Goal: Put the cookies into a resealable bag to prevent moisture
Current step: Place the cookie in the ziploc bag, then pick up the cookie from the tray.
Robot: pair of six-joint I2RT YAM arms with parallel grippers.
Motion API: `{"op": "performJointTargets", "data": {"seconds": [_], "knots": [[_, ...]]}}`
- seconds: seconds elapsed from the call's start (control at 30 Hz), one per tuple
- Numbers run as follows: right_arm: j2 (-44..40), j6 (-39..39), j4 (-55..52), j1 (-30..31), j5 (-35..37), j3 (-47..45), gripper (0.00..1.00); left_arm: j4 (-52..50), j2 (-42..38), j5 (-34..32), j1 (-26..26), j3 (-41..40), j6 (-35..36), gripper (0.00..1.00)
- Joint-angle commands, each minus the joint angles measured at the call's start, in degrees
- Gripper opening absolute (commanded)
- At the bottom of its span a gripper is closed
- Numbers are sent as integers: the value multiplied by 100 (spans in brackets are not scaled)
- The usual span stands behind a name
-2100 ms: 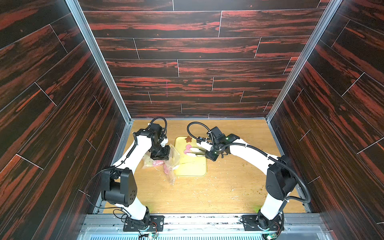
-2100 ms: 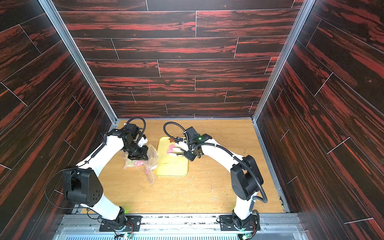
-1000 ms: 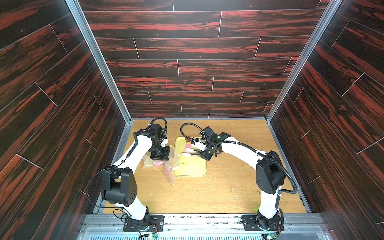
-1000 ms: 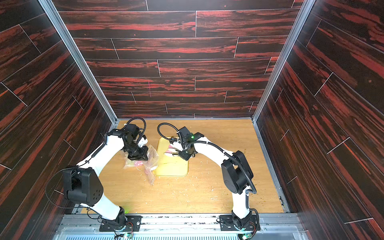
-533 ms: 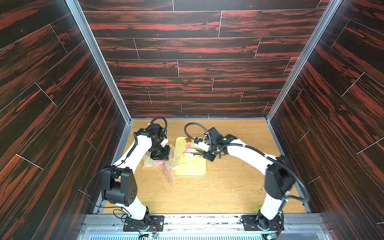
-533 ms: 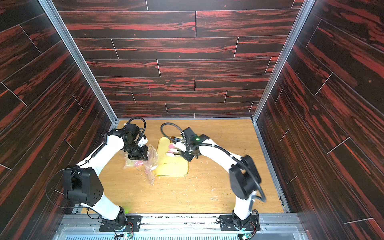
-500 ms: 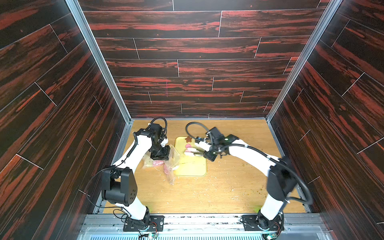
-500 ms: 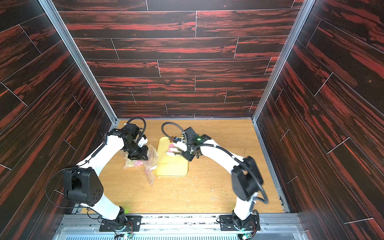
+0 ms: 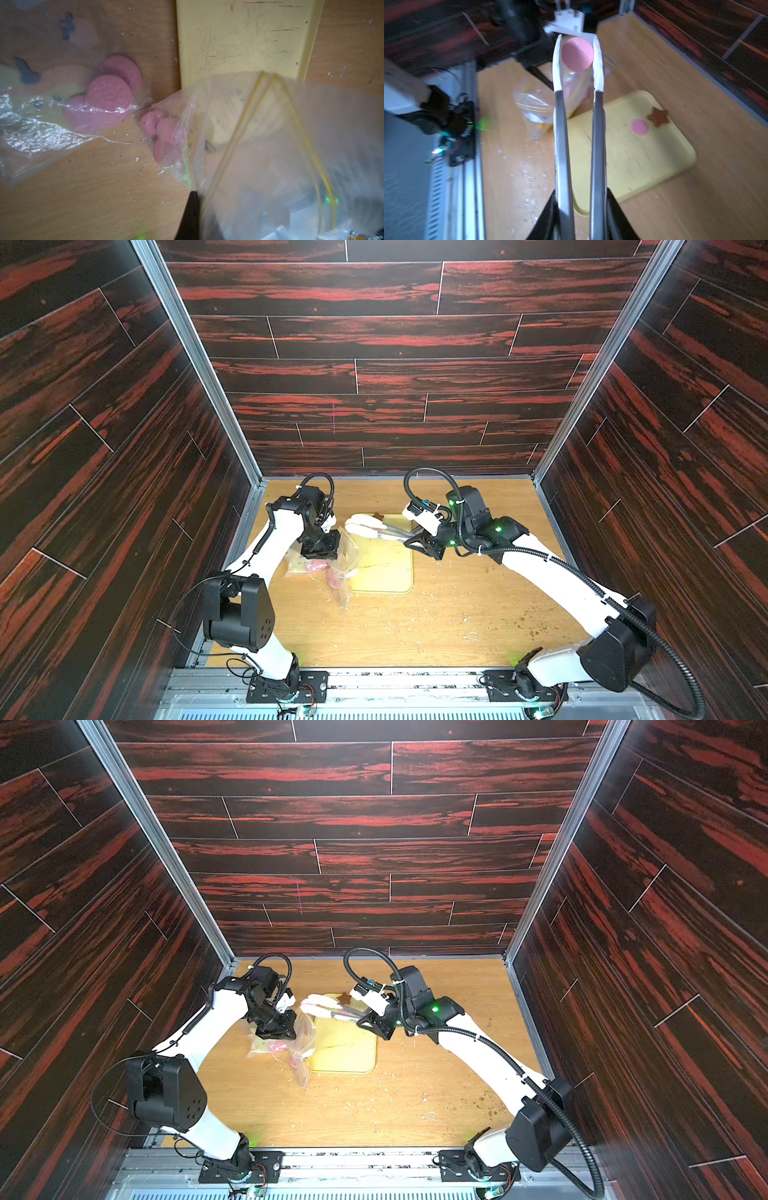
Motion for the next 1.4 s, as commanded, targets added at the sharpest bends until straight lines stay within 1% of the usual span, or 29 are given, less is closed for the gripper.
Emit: {"op": "performJointTargets", "data": {"seconds": [0.0,0.2,0.43,0.53,0.63,0.67,0.73,0.8,0.87,0.93,1.2,1.37], "knots": [[-27,30,190,63,-850,-115,33,-151,17,12,28,152,50,0],[319,-111,-188,101,-917,44,37,-142,18,82,28,148,41,0],[154,-123,-143,76,-784,1,40,-142,7,108,29,138,33,0],[-54,-15,-34,-55,-555,-134,39,-151,9,98,27,148,49,0],[-138,144,-23,-368,185,-271,38,-151,-8,74,28,151,45,0],[-66,135,-80,-450,609,-269,38,-149,-3,72,29,162,44,0],[155,95,-206,-568,1145,-218,38,-165,-4,69,32,179,50,0],[484,-43,-373,-590,1440,-62,38,-176,-4,68,31,199,49,0],[874,-142,-481,-568,1528,106,38,-178,-6,73,30,206,50,0],[1258,-224,-550,-490,1839,248,38,-186,-7,65,34,212,50,0],[2128,-218,-523,-417,2353,709,41,-213,26,35,29,248,39,0],[2478,-317,-518,-329,2362,936,41,-234,74,44,28,253,58,0]]}}
